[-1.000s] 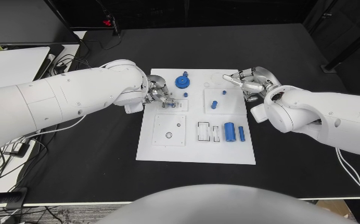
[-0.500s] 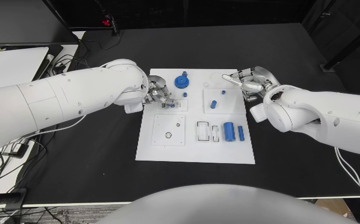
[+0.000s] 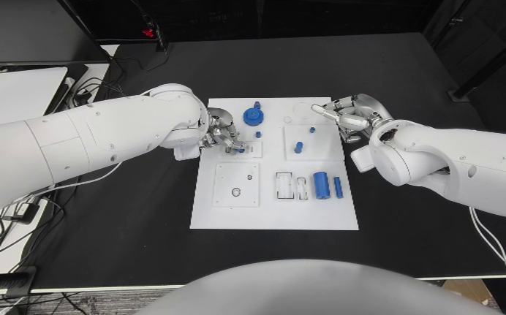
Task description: Assemble the parts on the task board
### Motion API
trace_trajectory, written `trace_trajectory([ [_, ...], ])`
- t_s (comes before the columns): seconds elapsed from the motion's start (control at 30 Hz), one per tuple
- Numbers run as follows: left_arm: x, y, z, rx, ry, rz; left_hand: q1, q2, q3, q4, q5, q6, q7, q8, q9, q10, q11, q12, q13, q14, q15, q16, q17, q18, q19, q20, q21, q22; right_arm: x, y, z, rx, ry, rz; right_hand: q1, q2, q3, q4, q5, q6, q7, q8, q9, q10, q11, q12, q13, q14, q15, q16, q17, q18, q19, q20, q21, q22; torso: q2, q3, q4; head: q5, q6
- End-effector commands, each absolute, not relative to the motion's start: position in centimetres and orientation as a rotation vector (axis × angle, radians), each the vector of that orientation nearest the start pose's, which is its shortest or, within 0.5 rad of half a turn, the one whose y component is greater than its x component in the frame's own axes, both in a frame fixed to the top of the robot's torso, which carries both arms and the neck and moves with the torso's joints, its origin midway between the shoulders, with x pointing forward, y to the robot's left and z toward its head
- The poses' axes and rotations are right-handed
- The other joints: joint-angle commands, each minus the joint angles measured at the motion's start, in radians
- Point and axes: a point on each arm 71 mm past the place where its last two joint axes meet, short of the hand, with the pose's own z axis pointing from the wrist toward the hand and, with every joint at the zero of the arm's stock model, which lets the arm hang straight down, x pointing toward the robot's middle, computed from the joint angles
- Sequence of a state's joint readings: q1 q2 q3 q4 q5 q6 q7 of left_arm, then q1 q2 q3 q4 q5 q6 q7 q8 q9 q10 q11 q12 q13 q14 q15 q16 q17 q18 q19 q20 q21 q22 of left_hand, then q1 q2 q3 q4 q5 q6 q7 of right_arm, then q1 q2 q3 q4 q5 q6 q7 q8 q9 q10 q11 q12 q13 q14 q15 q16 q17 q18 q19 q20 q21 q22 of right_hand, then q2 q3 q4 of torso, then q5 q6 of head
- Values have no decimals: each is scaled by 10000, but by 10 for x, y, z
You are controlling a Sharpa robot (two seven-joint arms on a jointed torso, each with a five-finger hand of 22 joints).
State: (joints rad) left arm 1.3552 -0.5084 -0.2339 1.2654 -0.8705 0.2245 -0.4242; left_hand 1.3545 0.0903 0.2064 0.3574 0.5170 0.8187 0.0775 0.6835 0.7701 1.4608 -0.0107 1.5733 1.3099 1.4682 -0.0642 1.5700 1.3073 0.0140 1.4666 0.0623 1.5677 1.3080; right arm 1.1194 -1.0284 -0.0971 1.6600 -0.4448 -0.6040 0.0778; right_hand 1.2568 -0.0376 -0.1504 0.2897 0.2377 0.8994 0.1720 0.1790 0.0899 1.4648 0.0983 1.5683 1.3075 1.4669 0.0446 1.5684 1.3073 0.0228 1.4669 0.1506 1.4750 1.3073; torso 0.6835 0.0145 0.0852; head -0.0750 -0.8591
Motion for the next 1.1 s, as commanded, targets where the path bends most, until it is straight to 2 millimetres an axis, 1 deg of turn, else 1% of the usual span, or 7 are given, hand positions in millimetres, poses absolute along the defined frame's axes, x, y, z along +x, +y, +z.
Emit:
trace_trajectory([
  [0.03, 506, 119, -234, -223, 25109, -5026, 132, 3, 1347, -684, 44, 387, -347, -6, 7, 1100, -50, -25, 2609, 1026, -30, 8, 2635, -140, 1042, 67, 31, 2628, 438, -272, -229, 9751, 16197, 9400, -13, 77, -51, 9, 40, -55, -7, 52, 13, 1060, -23, 25, 2633, 1039, -48, 24, 2635, 99, 81, -5, -14, 2168, -5, 2, -3, 14, 2],
  [0.53, 506, 118, -235, -131, 24981, -4842, 78, -105, 1370, -657, -25, 394, -326, -54, 60, 1100, -33, -25, 2609, 1026, -17, 8, 2635, -140, 1042, 102, 31, 2628, 438, -272, -229, 9758, 16185, 9401, -13, 77, -51, 9, 40, -55, -7, 52, 13, 1060, -23, 25, 2633, 1039, -48, 24, 2635, 99, 81, -5, -14, 2168, 6, -7, 7, -26, 20],
  [0.63, 506, 117, -235, -93, 24945, -4804, -216, -154, 1254, -626, -380, 433, -296, -121, 127, 1100, -4, -25, 2609, 1026, 11, 8, 2635, -140, 1042, 142, 31, 2628, 438, -272, -229, 9758, 16187, 9403, -39, 98, -68, 9, 56, -67, -7, 69, 14, 1060, -22, 25, 2633, 1039, -48, 24, 2635, 103, 72, -5, -25, 2164, 3, -6, 3, -18, 18],
  [0.8, 507, 117, -235, -42, 24841, -4759, -1229, -306, 624, -619, -903, 465, -279, -267, 213, 1100, 27, -25, 2609, 1026, 50, 8, 2635, -140, 1042, 171, 31, 2628, 438, -272, -229, 9761, 16183, 9395, -39, 98, -68, 9, 56, -67, -7, 69, 14, 1060, -22, 25, 2633, 1039, -48, 24, 2635, 103, 72, -5, -25, 2164, 3, -3, 8, -22, 23],
  [0.9, 507, 116, -234, -43, 24764, -4736, -1723, -339, 286, -619, -1179, 497, -314, -345, 259, 1100, -5, -25, 2609, 1026, 43, 8, 2635, -140, 1042, 158, 31, 2628, 438, -272, -229, 9761, 16183, 9395, -39, 98, -68, 9, 56, -67, -7, 69, 14, 1060, -22, 25, 2633, 1039, -48, 24, 2635, 103, 72, -5, -25, 2164, 6, -4, 8, -25, 25],
  [1.0, 507, 116, -234, -63, 24696, -4746, -2425, -422, -225, -622, -1738, 499, -311, -442, 314, 1100, -2, -25, 2609, 1026, 48, 8, 2635, -140, 1042, 105, 31, 2628, 438, -272, -229, 9762, 16188, 9395, -39, 98, -68, 9, 56, -67, -7, 69, 14, 1060, -22, 25, 2633, 1039, -48, 24, 2635, 103, 72, -5, -25, 2164, 6, -8, 1, -24, 23],
  [1.1, 508, 116, -234, -75, 24659, -4750, -2827, -484, -594, -626, -2018, 464, -306, -498, 379, 1100, -1, -25, 2609, 1026, 46, 8, 2635, -140, 1042, 52, 31, 2628, 438, -272, -229, 9767, 16188, 9387, -39, 98, -68, 9, 56, -67, -7, 69, 14, 1060, -22, 25, 2633, 1039, -48, 24, 2635, 103, 72, -5, -25, 2164, 4, -5, 8, -30, 18],
])
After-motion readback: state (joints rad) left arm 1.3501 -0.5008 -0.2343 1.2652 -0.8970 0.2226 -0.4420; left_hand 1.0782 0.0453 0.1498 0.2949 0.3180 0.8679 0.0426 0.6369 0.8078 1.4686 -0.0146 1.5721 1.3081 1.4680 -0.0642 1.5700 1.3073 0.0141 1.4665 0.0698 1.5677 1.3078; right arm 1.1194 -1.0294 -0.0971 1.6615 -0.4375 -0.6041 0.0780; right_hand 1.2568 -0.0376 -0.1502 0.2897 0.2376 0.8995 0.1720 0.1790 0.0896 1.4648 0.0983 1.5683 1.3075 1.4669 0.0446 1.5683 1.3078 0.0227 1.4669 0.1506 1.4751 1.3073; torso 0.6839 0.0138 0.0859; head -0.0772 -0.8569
